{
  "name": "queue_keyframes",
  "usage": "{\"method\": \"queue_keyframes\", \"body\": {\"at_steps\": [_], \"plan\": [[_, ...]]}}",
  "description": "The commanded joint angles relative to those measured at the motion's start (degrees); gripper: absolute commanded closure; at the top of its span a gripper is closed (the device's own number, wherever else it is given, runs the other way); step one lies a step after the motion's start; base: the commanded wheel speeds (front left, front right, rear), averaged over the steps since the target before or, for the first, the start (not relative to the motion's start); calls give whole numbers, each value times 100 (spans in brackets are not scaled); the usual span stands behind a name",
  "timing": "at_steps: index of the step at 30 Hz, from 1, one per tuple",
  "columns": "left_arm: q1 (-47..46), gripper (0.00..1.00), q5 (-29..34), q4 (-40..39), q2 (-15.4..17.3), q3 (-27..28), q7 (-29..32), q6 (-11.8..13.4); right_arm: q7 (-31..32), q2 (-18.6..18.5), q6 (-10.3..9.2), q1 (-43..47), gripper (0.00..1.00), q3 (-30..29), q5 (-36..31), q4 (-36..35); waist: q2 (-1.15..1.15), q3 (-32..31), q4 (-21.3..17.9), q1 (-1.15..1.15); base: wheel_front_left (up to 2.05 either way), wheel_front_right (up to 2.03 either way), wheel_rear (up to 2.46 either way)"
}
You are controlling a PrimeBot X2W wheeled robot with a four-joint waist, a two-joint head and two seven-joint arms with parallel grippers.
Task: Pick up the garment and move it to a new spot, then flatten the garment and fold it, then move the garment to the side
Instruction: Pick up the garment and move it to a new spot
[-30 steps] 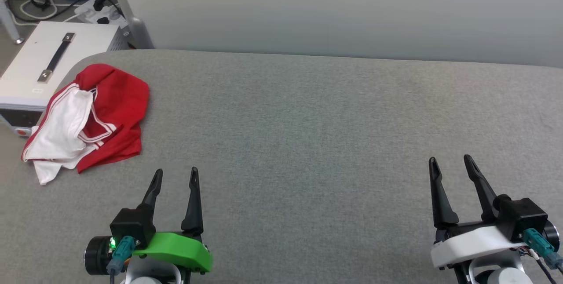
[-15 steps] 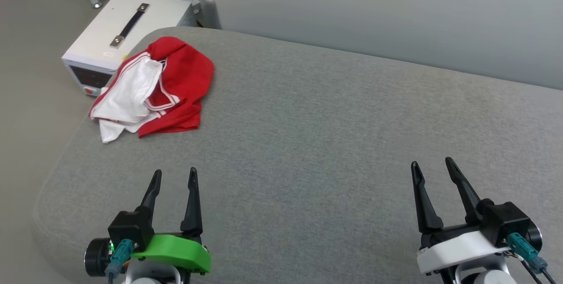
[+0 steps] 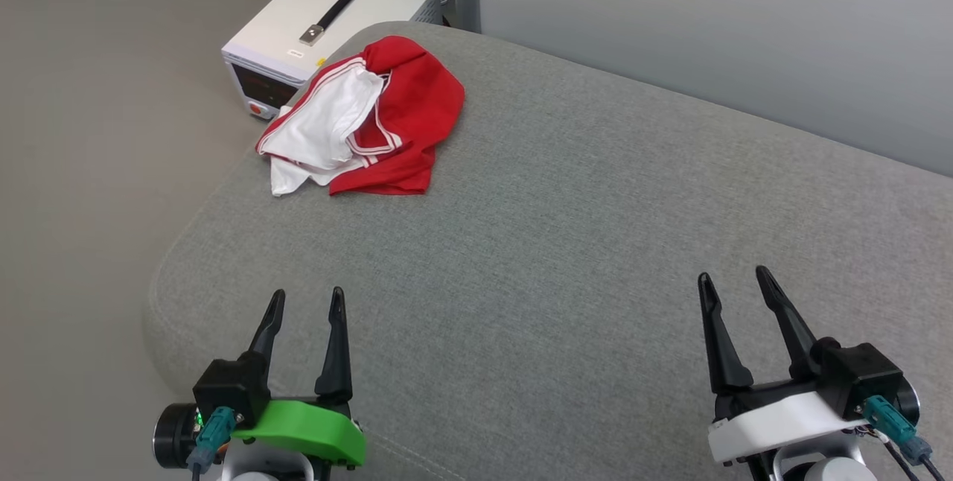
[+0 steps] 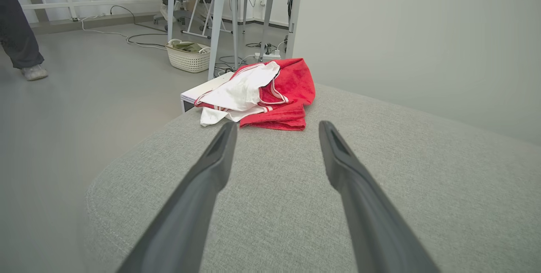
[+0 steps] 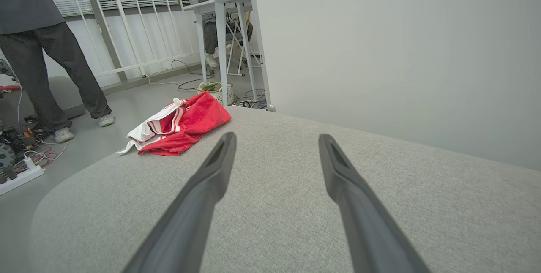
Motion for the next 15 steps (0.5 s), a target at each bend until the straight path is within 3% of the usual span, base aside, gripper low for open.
{"method": "queue_keyframes", "body": {"at_steps": [1, 15], "plan": [[21, 0, -18, 8, -24, -28, -33, -34, -28, -6, -5, 35, 0, -32, -3, -15, 0, 32, 122, 0, 0, 0, 0], [2, 0, -45, -60, -24, 26, -33, 14, -28, -6, -5, 31, 0, 64, -94, -37, 0, 153, 117, 0, 0, 0, 0]]}}
